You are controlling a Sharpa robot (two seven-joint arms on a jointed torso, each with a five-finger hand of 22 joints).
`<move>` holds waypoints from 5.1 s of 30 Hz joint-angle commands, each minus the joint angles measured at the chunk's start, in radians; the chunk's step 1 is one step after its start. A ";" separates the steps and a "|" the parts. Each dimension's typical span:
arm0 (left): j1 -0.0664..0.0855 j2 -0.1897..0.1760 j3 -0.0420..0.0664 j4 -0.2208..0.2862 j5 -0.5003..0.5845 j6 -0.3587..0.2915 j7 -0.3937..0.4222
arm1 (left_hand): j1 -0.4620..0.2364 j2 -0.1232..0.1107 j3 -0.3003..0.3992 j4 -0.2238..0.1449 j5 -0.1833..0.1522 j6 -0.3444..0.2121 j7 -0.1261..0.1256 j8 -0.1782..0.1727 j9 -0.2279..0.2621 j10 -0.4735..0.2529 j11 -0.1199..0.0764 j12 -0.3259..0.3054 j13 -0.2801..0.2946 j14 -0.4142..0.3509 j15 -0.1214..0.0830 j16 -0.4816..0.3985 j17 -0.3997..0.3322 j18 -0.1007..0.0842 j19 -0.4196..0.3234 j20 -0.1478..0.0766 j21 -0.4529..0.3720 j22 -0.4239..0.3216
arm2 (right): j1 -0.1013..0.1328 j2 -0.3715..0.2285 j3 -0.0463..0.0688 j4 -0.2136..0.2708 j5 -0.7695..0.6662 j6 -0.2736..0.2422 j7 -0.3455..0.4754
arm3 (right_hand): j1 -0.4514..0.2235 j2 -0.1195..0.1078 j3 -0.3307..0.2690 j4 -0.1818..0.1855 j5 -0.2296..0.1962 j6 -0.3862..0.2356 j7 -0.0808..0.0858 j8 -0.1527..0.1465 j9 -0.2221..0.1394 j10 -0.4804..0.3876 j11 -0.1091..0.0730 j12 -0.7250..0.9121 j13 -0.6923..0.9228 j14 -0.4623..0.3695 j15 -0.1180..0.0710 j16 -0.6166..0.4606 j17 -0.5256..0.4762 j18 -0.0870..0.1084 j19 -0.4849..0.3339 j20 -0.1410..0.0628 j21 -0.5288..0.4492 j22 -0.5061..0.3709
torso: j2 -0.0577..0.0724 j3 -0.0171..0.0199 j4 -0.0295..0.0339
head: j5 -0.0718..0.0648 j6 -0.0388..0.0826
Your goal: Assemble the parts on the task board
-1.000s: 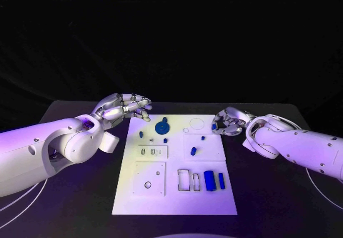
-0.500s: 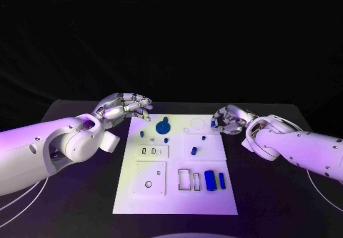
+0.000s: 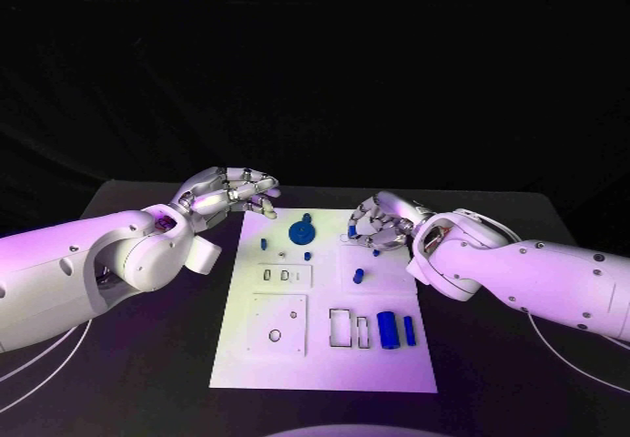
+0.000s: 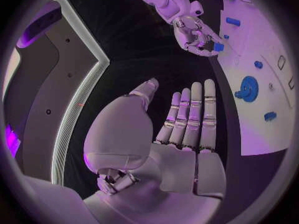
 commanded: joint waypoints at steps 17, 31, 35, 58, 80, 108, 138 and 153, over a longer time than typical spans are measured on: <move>0.001 0.013 0.001 0.000 0.110 -0.048 0.009 | 0.019 0.002 -0.008 0.003 0.000 -0.001 0.017 -0.004 0.002 0.003 -0.001 0.001 -0.003 0.003 0.003 -0.010 -0.007 0.019 0.005 0.002 -0.010 -0.004 | -0.034 0.178 -0.008 0.008 -0.243 0.048 -0.197 | -0.009 0.002 0.003 -0.002 0.005 0.005 -0.009 -0.002 0.019 0.033 -0.006 -0.003 0.157 0.104 -0.006 0.004 0.263 -0.009 0.000 -0.007 -0.004 0.000 | -0.003 -0.0064 0.0007 | 0.025 -0.006; 0.001 0.018 0.001 0.000 0.097 -0.046 0.008 | 0.020 0.003 -0.008 0.003 0.000 -0.002 0.017 -0.004 0.001 0.002 -0.001 0.001 -0.003 0.003 0.003 -0.010 -0.007 0.019 0.005 0.002 -0.011 -0.005 | -0.063 0.243 -0.014 -0.026 -0.314 0.080 -0.224 | -0.032 -0.011 -0.004 0.000 -0.004 0.009 -0.010 -0.003 0.022 0.032 -0.007 -0.004 0.156 0.104 -0.006 0.004 0.263 -0.009 0.002 -0.007 -0.003 0.002 | -0.003 -0.0055 0.0011 | 0.030 -0.012; 0.001 0.020 0.001 -0.001 0.097 -0.037 0.010 | 0.022 0.003 -0.008 0.004 0.000 -0.002 0.017 -0.005 0.001 0.002 -0.001 0.001 -0.004 0.003 0.003 -0.011 -0.008 0.019 0.005 0.002 -0.012 -0.005 | -0.071 0.256 -0.014 -0.035 -0.331 0.086 -0.229 | -0.034 -0.012 -0.005 0.001 -0.005 0.010 -0.011 -0.003 0.022 0.032 -0.007 -0.004 0.156 0.104 -0.006 0.004 0.263 -0.009 0.002 -0.007 -0.004 0.002 | -0.003 -0.0061 0.0010 | 0.029 -0.012; 0.001 0.021 0.001 0.000 0.097 -0.021 0.014 | 0.022 0.003 -0.008 0.004 0.000 -0.002 0.018 -0.005 0.001 0.002 -0.001 0.001 -0.004 0.003 0.003 -0.011 -0.009 0.019 0.004 0.002 -0.012 -0.006 | -0.095 0.273 -0.015 -0.052 -0.351 0.091 -0.230 | -0.040 -0.021 -0.007 -0.002 -0.015 0.007 -0.011 -0.008 0.022 0.031 -0.007 -0.006 0.154 0.104 -0.007 0.004 0.263 -0.008 0.002 -0.008 -0.006 0.002 | -0.004 -0.0063 0.0008 | 0.036 -0.023; 0.001 0.019 0.001 -0.002 0.097 -0.018 0.011 | 0.022 0.003 -0.008 0.004 0.000 -0.002 0.018 -0.005 0.001 0.002 -0.001 0.001 -0.004 0.003 0.003 -0.011 -0.009 0.019 0.004 0.002 -0.012 -0.006 | -0.097 0.257 -0.015 -0.048 -0.355 0.092 -0.222 | -0.045 -0.034 -0.009 -0.008 -0.023 -0.002 -0.007 -0.017 0.021 0.027 -0.005 -0.010 0.149 0.104 -0.005 0.004 0.263 -0.008 0.001 -0.007 -0.009 0.001 | -0.004 -0.0061 0.0004 | 0.036 -0.032; 0.001 0.021 0.001 -0.007 0.094 -0.013 0.004 | 0.025 0.004 -0.013 0.008 -0.001 -0.003 0.019 -0.006 0.001 0.001 0.000 0.001 -0.006 0.002 0.004 -0.014 -0.013 0.018 0.004 0.002 -0.016 -0.008 | -0.097 0.257 -0.015 -0.052 -0.356 0.076 -0.218 | -0.097 -0.078 -0.083 0.028 -0.090 -0.091 0.021 -0.079 0.006 -0.009 0.020 -0.048 0.105 0.104 0.016 0.004 0.263 -0.003 -0.010 0.011 -0.043 -0.016 | -0.004 -0.0062 0.0008 | 0.036 -0.032; 0.010 0.030 0.001 -0.060 -0.386 0.091 -0.517 | -0.050 0.059 -0.213 0.215 -0.006 0.067 -0.116 0.309 0.192 0.301 -0.164 0.633 0.481 0.692 -0.162 0.839 0.943 -0.051 0.467 -0.156 0.616 0.647 | 0.019 -0.098 -0.004 0.188 0.203 0.123 0.084 | -0.026 -0.032 -0.170 0.096 -0.075 -0.072 0.019 -0.051 0.026 -0.012 0.021 -0.049 0.104 0.104 0.019 0.004 0.263 0.002 -0.016 0.018 -0.074 -0.025 | -0.025 -0.0041 -0.0052 | 0.055 -0.034; 0.090 0.148 -0.013 -0.082 -0.667 0.335 -0.887 | -0.138 0.182 -0.389 0.221 -0.145 0.081 -0.154 0.414 0.287 0.504 -0.201 0.888 0.946 0.725 -0.197 0.887 1.025 -0.107 0.614 -0.191 0.811 0.970 | 0.076 -0.215 -0.003 0.166 0.310 0.152 0.067 | -0.038 -0.040 -0.169 0.110 -0.047 -0.100 0.021 -0.047 0.039 -0.017 0.021 -0.054 0.098 0.104 0.018 0.004 0.263 0.003 -0.016 0.015 -0.081 -0.027 | -0.038 0.0050 -0.0053 | 0.078 -0.051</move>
